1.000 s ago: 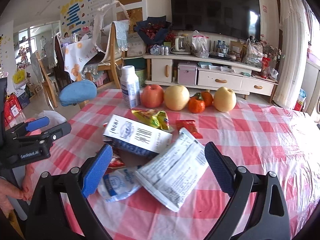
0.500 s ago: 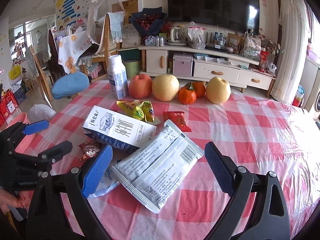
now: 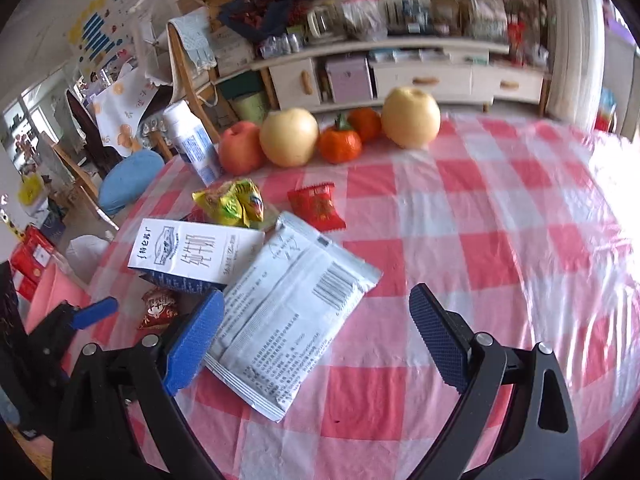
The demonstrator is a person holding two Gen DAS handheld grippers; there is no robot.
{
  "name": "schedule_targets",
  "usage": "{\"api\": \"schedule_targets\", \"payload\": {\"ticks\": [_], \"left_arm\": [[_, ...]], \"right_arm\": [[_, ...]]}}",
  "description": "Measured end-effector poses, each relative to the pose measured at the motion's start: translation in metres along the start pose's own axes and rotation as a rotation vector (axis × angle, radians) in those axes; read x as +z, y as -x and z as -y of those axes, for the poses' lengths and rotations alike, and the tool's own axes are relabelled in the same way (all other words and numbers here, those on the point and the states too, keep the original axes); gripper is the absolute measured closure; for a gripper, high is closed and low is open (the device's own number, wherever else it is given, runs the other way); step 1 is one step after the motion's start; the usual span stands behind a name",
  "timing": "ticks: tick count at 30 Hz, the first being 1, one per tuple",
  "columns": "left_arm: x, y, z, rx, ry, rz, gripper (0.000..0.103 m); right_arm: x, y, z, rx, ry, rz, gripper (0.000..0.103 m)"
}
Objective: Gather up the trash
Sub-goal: 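Bring both empty tools back over the remaining trash on the table, then close left tool on the Magic Day pouch while right tool closes on the grey packet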
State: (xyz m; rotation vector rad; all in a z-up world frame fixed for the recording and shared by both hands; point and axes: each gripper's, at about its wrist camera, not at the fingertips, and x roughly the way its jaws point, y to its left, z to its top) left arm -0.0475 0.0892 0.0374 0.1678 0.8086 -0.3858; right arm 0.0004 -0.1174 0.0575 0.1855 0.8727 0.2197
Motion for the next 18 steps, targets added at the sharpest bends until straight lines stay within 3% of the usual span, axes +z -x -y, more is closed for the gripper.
{"api": "schedule_targets", "payload": {"ticks": [6,18], "left_arm": [[-0.004,-0.011,0.005,-0.002,0.002,-0.049,0.009],[-0.008,-0.028,0.011,-0.003,0.002,-0.099,0.009]], "right_arm": [[-0.006,-0.019,-0.005,0.112,-0.050,-0.086,0.009],[-0.007,-0.039,-0.007,0.140,-0.104,-0.135,0.009]]}}
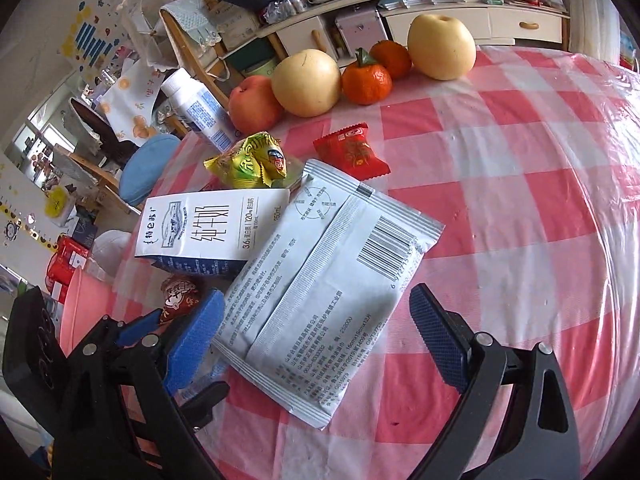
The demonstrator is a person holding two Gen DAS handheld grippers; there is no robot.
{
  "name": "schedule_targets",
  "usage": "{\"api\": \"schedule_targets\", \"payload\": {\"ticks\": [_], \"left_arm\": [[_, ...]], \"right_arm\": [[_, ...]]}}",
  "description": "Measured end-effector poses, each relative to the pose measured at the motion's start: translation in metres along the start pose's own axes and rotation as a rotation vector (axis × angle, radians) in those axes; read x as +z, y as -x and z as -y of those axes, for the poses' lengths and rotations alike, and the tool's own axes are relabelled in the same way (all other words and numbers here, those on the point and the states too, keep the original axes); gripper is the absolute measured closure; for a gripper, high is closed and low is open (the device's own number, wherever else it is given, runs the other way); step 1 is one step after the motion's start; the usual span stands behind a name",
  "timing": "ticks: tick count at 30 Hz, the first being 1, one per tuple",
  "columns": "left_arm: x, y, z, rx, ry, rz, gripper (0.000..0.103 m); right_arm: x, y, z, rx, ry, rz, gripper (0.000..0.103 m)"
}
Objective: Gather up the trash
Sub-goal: 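Close left tool on the Magic Day pouch while right tool closes on the grey packet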
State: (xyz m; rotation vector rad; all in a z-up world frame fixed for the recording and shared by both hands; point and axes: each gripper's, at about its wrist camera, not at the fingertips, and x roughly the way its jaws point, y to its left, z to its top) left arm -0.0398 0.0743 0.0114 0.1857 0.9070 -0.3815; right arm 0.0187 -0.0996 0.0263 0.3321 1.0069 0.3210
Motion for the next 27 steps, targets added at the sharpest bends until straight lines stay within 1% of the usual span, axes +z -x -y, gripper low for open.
{"api": "schedule_targets", "payload": {"ticks": [3,4,5,7,13,16,19,22,25,27], "left_arm": [[0.000,-0.004,0.000,0.002,0.005,-0.007,0.009],[0.000,-0.004,0.001,0.004,0.006,-0.006,0.010],[0.000,-0.005,0.002,0.005,0.005,-0.006,0.016],[-0.001,-0.008,0.003,0.005,0.003,-0.017,0.023],[-0.002,-0.007,0.007,0.002,-0.008,-0.013,0.031],[-0.002,-0.007,0.008,0.003,-0.006,-0.013,0.032],[-0.003,-0.006,0.009,0.005,-0.004,-0.014,0.032],[-0.003,-0.006,0.009,0.007,0.001,-0.015,0.032],[-0.003,-0.006,0.008,0.008,0.004,-0.015,0.032],[-0.004,-0.006,0.008,0.008,0.004,-0.015,0.032]], "right_arm": [[0.000,-0.003,-0.002,0.003,0.001,0.002,0.009],[0.001,-0.004,-0.003,0.001,0.003,0.002,0.009],[0.000,-0.006,-0.004,-0.003,0.005,0.001,0.009],[0.001,-0.008,-0.005,-0.023,0.014,0.007,0.009],[0.001,-0.012,-0.009,-0.076,0.052,0.021,0.009],[0.000,-0.014,-0.012,-0.129,0.100,0.019,0.009],[-0.001,-0.013,-0.016,-0.206,0.170,0.019,0.009],[-0.004,-0.019,-0.016,-0.329,0.261,-0.025,0.009],[-0.005,-0.016,-0.009,-0.315,0.248,-0.031,0.009],[-0.004,-0.013,-0.006,-0.311,0.238,-0.018,0.009]]}}
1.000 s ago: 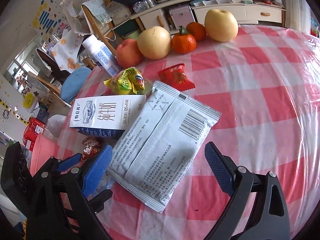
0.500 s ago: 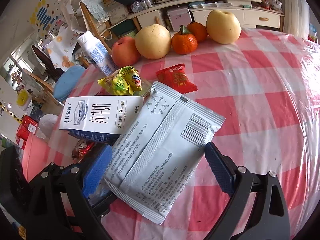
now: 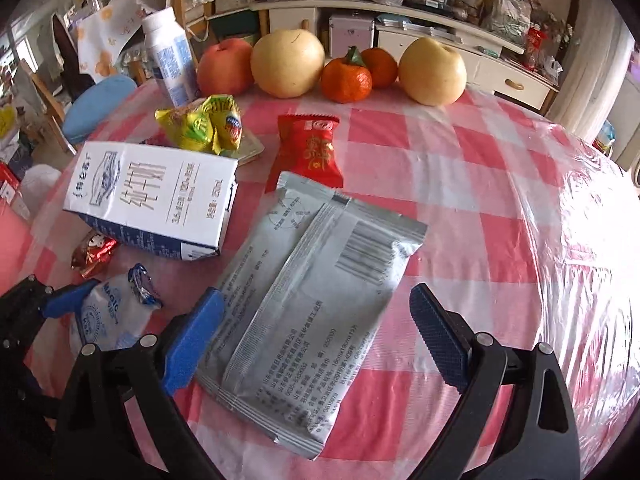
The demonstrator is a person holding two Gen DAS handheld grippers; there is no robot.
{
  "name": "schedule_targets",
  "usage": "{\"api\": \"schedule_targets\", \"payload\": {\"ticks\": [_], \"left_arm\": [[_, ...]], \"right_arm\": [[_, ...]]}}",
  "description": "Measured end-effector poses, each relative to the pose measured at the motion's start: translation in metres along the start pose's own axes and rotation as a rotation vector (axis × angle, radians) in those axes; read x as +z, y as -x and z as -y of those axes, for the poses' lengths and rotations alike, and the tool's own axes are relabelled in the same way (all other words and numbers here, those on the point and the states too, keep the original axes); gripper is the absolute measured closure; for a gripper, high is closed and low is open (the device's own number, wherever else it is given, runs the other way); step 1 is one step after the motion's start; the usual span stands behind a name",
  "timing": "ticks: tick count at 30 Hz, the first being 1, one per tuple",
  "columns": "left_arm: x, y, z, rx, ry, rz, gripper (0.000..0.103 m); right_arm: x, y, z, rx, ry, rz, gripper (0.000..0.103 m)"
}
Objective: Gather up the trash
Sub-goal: 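Close left tool on the Magic Day pouch while right tool closes on the grey packet, then lift the Magic Day pouch with left tool while right tool lifts the grey packet toward the bucket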
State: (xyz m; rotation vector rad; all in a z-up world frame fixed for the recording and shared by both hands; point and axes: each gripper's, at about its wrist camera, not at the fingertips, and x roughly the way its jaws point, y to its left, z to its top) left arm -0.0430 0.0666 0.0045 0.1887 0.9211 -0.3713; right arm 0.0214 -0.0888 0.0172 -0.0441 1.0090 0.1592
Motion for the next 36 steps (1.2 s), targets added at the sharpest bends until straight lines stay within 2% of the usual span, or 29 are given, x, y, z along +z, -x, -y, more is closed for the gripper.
{"api": "schedule_targets", "payload": {"ticks": [2,5,10,12,14,17,28,31,32,36], "left_arm": [[0.000,0.000,0.000,0.000,0.001,0.000,0.032],[0.001,0.000,-0.001,-0.001,0.011,0.003,0.030],[0.003,-0.001,-0.002,-0.004,0.023,0.007,0.030],[0.003,0.000,-0.002,-0.009,0.026,0.010,0.033],[0.004,0.000,-0.003,-0.002,0.027,0.014,0.040],[0.004,0.001,-0.006,-0.013,0.044,0.018,0.042],[0.002,0.006,-0.007,-0.041,0.068,0.021,0.042],[0.003,0.013,-0.010,-0.044,0.077,0.040,0.042],[0.003,0.014,-0.010,-0.043,0.079,0.045,0.042],[0.005,0.022,-0.012,-0.036,0.086,0.067,0.042]], "right_arm": [[0.000,0.000,0.001,-0.003,-0.008,0.007,0.009],[-0.002,-0.006,-0.001,0.040,-0.015,0.003,0.008],[-0.002,-0.009,-0.012,0.019,0.000,0.033,0.007],[-0.003,-0.009,-0.012,0.019,-0.002,0.051,0.007],[-0.004,-0.009,-0.013,0.018,-0.001,0.061,0.008],[-0.006,-0.011,-0.012,0.029,-0.008,0.063,0.015],[-0.014,-0.005,-0.009,0.042,-0.018,0.114,0.026],[-0.014,0.000,-0.007,0.042,-0.025,0.135,0.034],[-0.015,0.004,-0.006,0.038,-0.030,0.150,0.046],[-0.013,0.007,0.000,0.072,-0.053,0.139,0.047]]}}
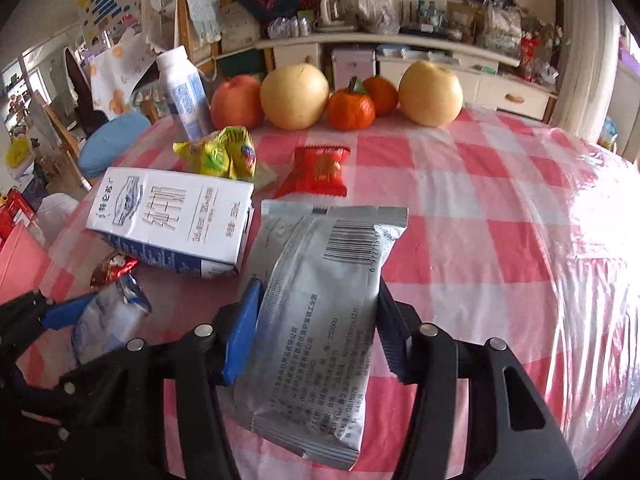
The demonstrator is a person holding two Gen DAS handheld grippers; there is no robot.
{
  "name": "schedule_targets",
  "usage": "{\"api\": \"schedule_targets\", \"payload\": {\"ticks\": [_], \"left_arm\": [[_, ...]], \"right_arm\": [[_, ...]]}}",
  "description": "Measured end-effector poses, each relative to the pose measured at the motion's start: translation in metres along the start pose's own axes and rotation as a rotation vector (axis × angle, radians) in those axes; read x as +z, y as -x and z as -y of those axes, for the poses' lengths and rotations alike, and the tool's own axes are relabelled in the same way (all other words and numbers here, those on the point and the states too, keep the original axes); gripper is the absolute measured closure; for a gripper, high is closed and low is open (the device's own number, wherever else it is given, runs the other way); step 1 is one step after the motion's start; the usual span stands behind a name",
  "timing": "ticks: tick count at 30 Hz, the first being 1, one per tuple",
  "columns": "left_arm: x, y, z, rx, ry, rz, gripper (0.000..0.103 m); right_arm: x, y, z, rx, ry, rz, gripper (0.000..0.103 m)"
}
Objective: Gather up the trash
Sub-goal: 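Lift the Magic Day pouch with left tool while right tool lifts the grey packet toward the bucket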
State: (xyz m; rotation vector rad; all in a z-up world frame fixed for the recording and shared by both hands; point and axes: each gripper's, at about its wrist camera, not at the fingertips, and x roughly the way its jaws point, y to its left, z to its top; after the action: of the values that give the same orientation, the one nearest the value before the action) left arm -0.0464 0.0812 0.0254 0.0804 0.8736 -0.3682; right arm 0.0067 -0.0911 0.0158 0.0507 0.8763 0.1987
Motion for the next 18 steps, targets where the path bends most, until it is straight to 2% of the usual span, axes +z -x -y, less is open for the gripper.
{"api": "schedule_targets", "payload": {"ticks": [4,6,9,14,16,18], "left_arm": [[0.003,0.008,-0.003,0.026,0.013,0.023,0.042],[0.004,0.013,-0.006,0.048,0.022,0.041,0.042],[0.006,0.022,-0.011,0.086,0.037,0.075,0.042],[0.011,0.034,-0.020,0.130,0.062,0.123,0.042],[0.012,0.038,-0.024,0.146,0.068,0.133,0.042],[0.013,0.042,-0.027,0.160,0.073,0.144,0.042]], "right_arm": [[-0.001,0.000,0.001,0.009,-0.039,-0.012,0.042],[-0.001,-0.001,0.000,0.011,-0.061,-0.026,0.026],[-0.003,-0.006,-0.010,-0.014,-0.049,-0.042,0.011],[-0.012,-0.020,-0.032,-0.096,0.060,-0.072,0.007],[-0.012,-0.021,-0.032,-0.087,0.056,-0.067,0.008],[-0.012,-0.020,-0.031,-0.088,0.059,-0.055,0.019]]}}
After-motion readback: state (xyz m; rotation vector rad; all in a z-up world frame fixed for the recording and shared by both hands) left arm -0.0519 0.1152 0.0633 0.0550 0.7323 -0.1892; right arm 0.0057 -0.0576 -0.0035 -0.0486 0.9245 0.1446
